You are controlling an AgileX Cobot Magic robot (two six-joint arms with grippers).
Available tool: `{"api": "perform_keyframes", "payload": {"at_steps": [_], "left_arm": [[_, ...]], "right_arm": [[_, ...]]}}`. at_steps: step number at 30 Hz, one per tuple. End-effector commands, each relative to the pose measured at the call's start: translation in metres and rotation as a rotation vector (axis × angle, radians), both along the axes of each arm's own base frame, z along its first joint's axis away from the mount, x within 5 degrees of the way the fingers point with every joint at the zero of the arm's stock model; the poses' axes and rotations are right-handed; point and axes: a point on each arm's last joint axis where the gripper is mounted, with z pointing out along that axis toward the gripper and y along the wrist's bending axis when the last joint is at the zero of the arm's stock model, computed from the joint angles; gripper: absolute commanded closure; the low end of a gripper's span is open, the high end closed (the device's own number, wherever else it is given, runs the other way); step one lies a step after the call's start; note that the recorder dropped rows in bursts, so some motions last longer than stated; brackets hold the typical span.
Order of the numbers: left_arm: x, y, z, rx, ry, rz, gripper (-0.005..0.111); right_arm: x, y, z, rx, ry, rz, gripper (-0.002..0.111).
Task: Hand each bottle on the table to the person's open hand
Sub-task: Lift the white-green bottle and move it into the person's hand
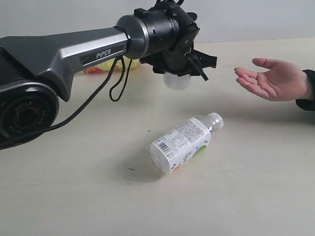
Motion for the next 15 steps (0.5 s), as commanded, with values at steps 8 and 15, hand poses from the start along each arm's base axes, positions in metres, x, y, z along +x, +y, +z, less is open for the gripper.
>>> {"api": "perform_keyframes", "payload": {"at_steps": [8,15], "left_arm": [[-0.06,-0.046,0.056,-0.073,-0.067,-0.106,0.107],[-0.097,-0.082,0.066,-0.223,-0.107,-0.14,0.107]], "right_arm": [[0.0,0.0,-0.001,-0.004,-0.008,0.002,0.108],[0.0,0.0,-0.001,-0.004,-0.008,0.002,0.108]]}}
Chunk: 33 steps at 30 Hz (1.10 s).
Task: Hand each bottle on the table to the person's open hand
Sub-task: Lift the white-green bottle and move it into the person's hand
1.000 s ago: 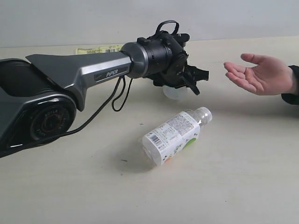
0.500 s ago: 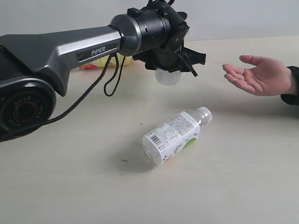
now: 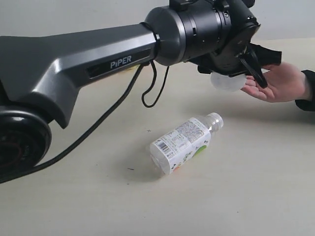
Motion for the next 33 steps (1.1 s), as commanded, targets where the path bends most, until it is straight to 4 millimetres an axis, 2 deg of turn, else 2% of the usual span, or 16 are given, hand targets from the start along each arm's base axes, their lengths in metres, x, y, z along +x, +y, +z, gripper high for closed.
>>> {"api": "perform_keyframes", "payload": {"at_steps": [1,9,13,19,27,33], "left_arm": [[-0.017,-0.016,0.014,-0.084,-0.052,-0.017,0.107],[-0.022,-0.026,0.019,-0.214,-0.06,0.012,0.107],[-0.021,-0.032,0.016,-0.276,-0.06,0.008,0.107],[-0.017,-0.041,-0.009,-0.327,-0.041,0.027,0.107],[-0.007,-0.04,-0.045,-0.343,0.028,0.108,0.107],[-0.007,-0.049,-0.06,-0.393,0.025,0.056,0.107]], "right_arm": [[0.0,0.0,-0.001,-0.004,-0.008,0.002,0.108],[0.0,0.0,-0.001,-0.004,-0.008,0.002,0.108],[0.0,0.0,-0.001,-0.004,-0.008,0.002,0.108],[0.0,0.0,-0.001,-0.004,-0.008,0.002,0.108],[0.0,0.0,-0.001,-0.004,-0.008,0.002,0.108],[0.0,0.0,-0.001,-0.004,-0.008,0.002,0.108]]}}
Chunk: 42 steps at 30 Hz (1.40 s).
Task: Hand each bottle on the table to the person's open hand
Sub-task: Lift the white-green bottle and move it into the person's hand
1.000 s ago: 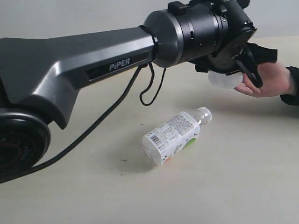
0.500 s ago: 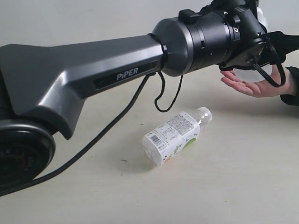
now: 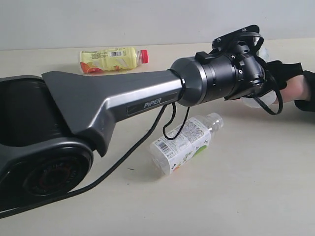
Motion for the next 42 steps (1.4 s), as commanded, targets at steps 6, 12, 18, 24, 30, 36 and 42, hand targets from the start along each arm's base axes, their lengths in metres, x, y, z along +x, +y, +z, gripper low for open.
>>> {"api": "perform_keyframes", "payload": {"at_steps": [6,12,18,24,30,36,42], "left_arm": [[0.001,-0.009,-0.012,-0.073,-0.021,-0.052,0.107],[0.001,-0.009,-0.014,-0.067,-0.014,-0.047,0.105],[0.001,-0.009,-0.014,-0.069,-0.01,-0.045,0.08],[0.001,-0.009,-0.014,-0.07,-0.008,-0.045,0.047],[0.001,-0.009,-0.014,-0.07,-0.008,-0.045,0.023],[0.001,-0.009,-0.014,-0.07,-0.008,-0.045,0.009],[0.0,-0.008,-0.003,-0.058,-0.044,-0.071,0.009]], "right_arm": [[0.0,0.0,-0.001,-0.004,-0.008,0.002,0.108],[0.0,0.0,-0.001,-0.004,-0.008,0.002,0.108],[0.0,0.0,-0.001,-0.004,-0.008,0.002,0.108],[0.0,0.0,-0.001,-0.004,-0.008,0.002,0.108],[0.0,0.0,-0.001,-0.004,-0.008,0.002,0.108],[0.0,0.0,-0.001,-0.004,-0.008,0.002,0.108],[0.0,0.0,-0.001,-0.004,-0.008,0.002,0.108]]}}
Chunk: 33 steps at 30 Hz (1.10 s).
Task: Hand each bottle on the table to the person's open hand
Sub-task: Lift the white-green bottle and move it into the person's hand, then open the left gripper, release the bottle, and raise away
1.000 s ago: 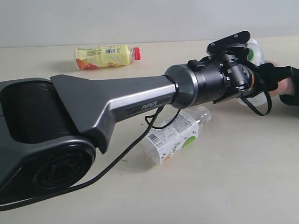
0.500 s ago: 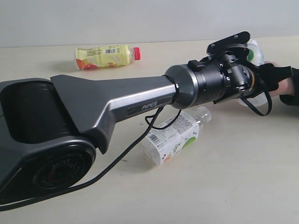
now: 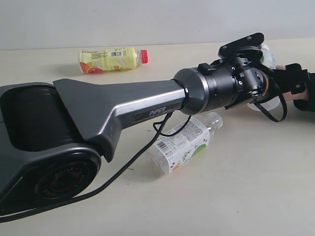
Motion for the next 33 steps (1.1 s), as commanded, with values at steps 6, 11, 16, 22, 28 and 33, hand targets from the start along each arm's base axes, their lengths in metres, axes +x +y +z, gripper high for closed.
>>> {"api": "perform_keyframes", "payload": {"at_steps": [6,11,16,22,28,33], "left_arm": [[0.002,0.006,0.023,0.061,-0.058,-0.018,0.009],[0.002,0.01,0.033,0.108,-0.091,-0.036,0.009],[0.001,0.014,0.044,0.143,-0.103,-0.035,0.009],[0.0,0.024,0.068,0.227,-0.148,-0.052,0.009],[-0.007,0.033,0.096,0.319,-0.201,-0.149,0.009],[-0.016,0.044,0.126,0.389,-0.24,-0.285,0.009]], "right_arm": [[0.0,0.0,-0.001,-0.004,-0.008,0.002,0.108],[0.0,0.0,-0.001,-0.004,-0.008,0.002,0.108],[0.0,0.0,-0.001,-0.003,-0.008,0.002,0.108],[0.0,0.0,-0.001,-0.004,-0.008,0.002,0.108],[0.0,0.0,-0.001,-0.004,-0.008,0.002,0.108],[0.0,0.0,-0.001,-0.004,-0.008,0.002,0.108]]}}
